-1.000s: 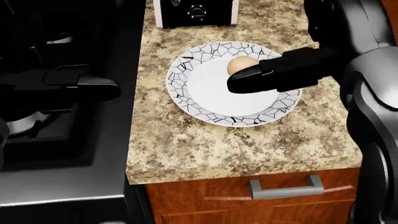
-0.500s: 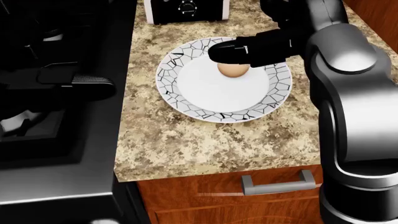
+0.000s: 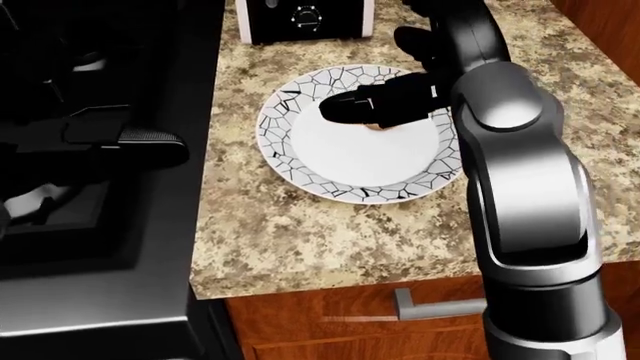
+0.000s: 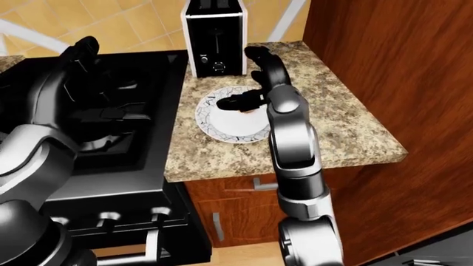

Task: Pick the egg from the plate and place it in the pan.

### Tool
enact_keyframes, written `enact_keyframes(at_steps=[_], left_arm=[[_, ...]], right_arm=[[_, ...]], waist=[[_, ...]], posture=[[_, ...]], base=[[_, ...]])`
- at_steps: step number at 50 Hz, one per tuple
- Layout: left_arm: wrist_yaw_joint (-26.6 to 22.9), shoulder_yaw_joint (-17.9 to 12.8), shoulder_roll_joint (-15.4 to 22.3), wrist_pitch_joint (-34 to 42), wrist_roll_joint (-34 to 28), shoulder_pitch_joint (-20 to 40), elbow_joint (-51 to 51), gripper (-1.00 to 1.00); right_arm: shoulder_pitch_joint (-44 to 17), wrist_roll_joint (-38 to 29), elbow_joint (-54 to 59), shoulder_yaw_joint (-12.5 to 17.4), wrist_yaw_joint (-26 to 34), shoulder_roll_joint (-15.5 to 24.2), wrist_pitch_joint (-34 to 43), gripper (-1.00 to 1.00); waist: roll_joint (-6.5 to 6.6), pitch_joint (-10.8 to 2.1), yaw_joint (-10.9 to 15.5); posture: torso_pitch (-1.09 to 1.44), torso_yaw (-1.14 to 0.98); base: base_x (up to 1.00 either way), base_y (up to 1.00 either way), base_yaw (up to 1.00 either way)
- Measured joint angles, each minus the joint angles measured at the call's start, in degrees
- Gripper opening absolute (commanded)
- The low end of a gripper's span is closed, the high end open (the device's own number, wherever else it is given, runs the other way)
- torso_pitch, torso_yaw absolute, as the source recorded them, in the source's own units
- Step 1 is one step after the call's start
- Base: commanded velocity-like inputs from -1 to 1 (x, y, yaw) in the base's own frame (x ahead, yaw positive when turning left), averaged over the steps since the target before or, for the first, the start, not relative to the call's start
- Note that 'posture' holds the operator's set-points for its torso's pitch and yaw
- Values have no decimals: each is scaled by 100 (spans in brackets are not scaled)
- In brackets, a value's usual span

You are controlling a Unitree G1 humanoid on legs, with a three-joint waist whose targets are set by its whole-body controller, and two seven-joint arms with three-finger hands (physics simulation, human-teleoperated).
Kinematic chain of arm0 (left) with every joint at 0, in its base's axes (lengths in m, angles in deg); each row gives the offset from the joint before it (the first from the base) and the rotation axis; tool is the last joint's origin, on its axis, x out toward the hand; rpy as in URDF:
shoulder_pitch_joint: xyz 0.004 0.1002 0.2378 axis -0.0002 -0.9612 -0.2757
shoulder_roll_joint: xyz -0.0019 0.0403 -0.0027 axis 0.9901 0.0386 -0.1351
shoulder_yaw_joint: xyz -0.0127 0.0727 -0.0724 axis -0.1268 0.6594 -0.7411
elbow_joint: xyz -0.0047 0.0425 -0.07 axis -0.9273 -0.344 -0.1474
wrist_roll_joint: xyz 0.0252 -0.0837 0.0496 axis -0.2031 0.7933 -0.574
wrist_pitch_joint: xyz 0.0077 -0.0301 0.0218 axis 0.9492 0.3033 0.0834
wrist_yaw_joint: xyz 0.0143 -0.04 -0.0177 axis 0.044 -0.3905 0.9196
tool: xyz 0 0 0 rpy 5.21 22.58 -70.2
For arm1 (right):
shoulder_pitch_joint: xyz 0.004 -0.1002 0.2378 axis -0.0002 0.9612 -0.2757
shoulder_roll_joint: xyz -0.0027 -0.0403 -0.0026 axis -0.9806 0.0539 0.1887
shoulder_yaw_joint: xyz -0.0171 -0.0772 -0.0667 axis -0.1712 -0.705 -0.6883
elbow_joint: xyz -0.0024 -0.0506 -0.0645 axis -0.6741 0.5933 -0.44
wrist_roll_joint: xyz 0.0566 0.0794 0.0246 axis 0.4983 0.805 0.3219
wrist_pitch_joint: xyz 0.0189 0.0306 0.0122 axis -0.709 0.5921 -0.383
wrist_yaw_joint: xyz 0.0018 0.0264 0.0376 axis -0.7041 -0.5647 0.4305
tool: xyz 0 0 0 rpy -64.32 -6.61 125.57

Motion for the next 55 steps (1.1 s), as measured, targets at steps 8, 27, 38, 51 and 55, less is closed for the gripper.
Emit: enact_keyframes(at_steps=[8, 27, 38, 51, 55], left_arm=[[1, 89, -61, 49, -44, 26, 29, 100], [-45, -72, -19, 310, -10, 80, 272, 100], [-30, -15, -23, 318, 8, 123, 200, 100], [-13, 45, -70, 301, -17, 82, 234, 100], [-25, 10, -74, 345, -22, 81, 284, 100]], right_arm=[[130, -137, 0, -8, 6, 0, -122, 58], [103, -486, 636, -50, -47, -106, -694, 46], [99, -609, 829, -29, -36, -74, -871, 29], [142, -684, 1356, -2, -238, -122, -1343, 25], [179, -689, 1476, -34, -302, -139, -1460, 25]], waist=[[-8, -5, 1], [0, -3, -4], [-1, -10, -9], [1, -16, -5], [2, -17, -14]], posture=[[0, 0], [0, 0], [0, 0], [0, 0], [0, 0]], base=[[0, 0, 0], [0, 0, 0], [0, 0, 0], [0, 0, 0], [0, 0, 0]])
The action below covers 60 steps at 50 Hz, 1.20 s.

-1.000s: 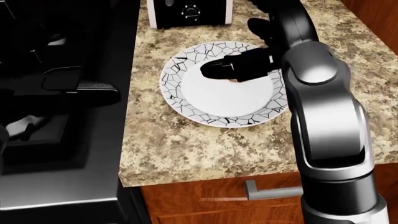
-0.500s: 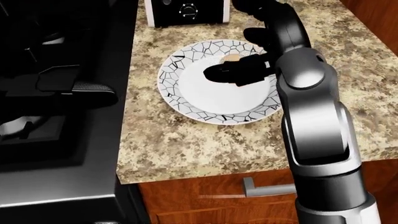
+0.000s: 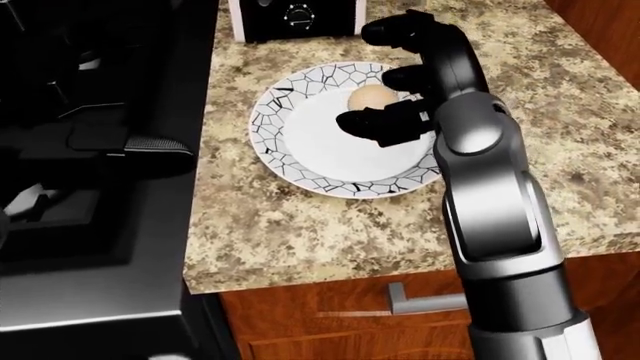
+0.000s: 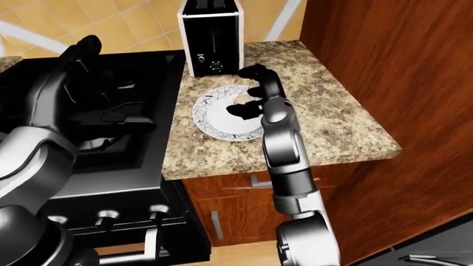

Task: Pick the egg from the plate and place it in the pan.

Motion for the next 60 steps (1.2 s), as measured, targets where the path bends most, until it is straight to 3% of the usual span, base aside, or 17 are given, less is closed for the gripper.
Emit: enact_keyframes(at_steps=[25, 49, 60], left_arm=[[-36, -3, -48, 53, -56, 45, 17, 100], [14, 45, -79, -2, -36, 36, 7, 100], [7, 78, -133, 16, -71, 9, 29, 100]], right_arm=[[-618, 36, 1444, -9, -406, -15, -754, 26], [-413, -239, 1823, -60, -500, -53, -1149, 29], [-371, -418, 1792, -95, -494, -89, -1217, 20]], waist=[[-5, -1, 9], [-8, -12, 11], [-24, -14, 16]], posture=[[0, 0], [0, 0], [0, 0]], base=[[0, 0, 0], [0, 0, 0], [0, 0, 0]])
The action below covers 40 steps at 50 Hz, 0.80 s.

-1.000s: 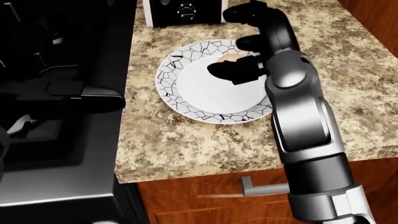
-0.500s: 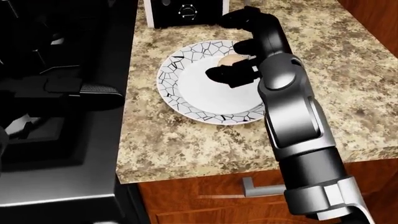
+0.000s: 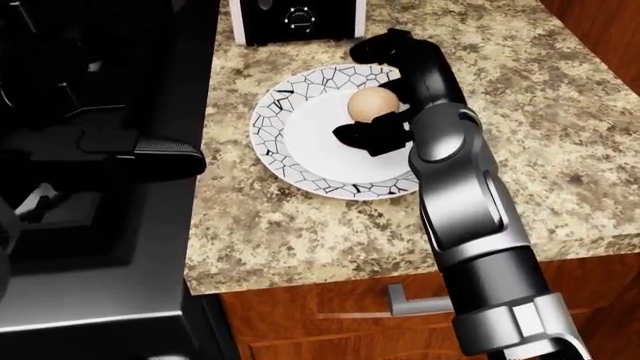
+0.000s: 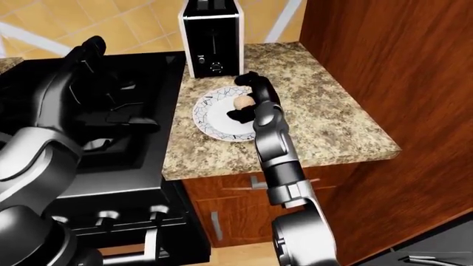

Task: Pick the egg from the plate and place it in the pan.

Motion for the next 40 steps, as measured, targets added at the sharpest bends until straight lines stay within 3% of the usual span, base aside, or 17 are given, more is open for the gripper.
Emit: enact_keyframes(at_steps=[35, 38, 40], left_arm=[[58, -36, 12, 132, 78, 62, 116, 100], [67, -15, 4, 123, 71, 61, 115, 100], [66, -2, 1, 109, 66, 54, 118, 100]], right_arm=[[-51, -373, 138, -44, -105, -61, -252, -17], [-53, -407, 177, -47, -116, -65, -301, -39], [-49, -442, 163, -55, -120, -70, -306, -43]], waist=[[0, -22, -11], [0, -27, -11], [-1, -25, -9]], posture=[[0, 0], [0, 0], [0, 0]], base=[[0, 0, 0], [0, 0, 0], [0, 0, 0]])
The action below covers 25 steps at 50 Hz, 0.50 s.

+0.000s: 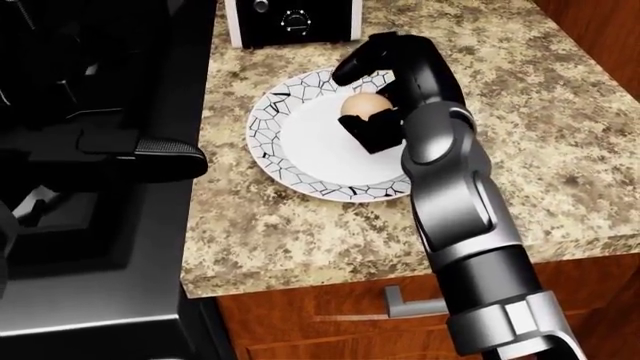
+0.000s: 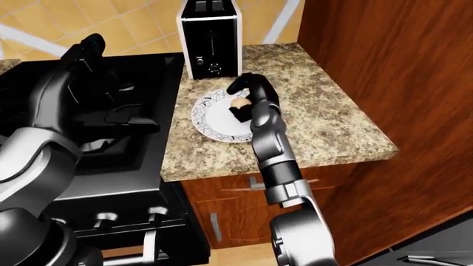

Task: Pick the egg from the plate and place it in the pan.

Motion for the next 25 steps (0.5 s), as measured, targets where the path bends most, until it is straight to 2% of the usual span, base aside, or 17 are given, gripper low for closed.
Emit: enact_keyframes(at_steps=[4, 6, 9, 11, 25], left_arm=[[-13, -4, -5, -18, -10, -41, 11, 100], [-17, -22, 0, -8, -10, -30, 3, 100], [-22, -24, -2, -31, -22, -47, 4, 100], [-23, -6, -10, -45, -28, -62, 7, 100], [-23, -58, 18, 60, -2, 33, 50, 100]], right_arm=[[-18, -59, 84, -7, -38, -9, -85, -46], [-33, -83, 93, -3, -43, -25, -76, -54], [-76, -95, 127, 0, -34, -35, -47, -75], [-95, -88, 122, 5, -16, -33, -18, -100], [-364, 23, -568, 91, 153, -8, 461, -100]], waist=[[0, -3, 0], [-2, 2, 0], [0, 9, 2], [0, 17, 7], [-7, 45, 17]], posture=[[0, 0], [0, 0], [0, 0], [0, 0], [0, 0]], base=[[0, 0, 0], [0, 0, 0], [0, 0, 0], [0, 0, 0], [0, 0, 0]])
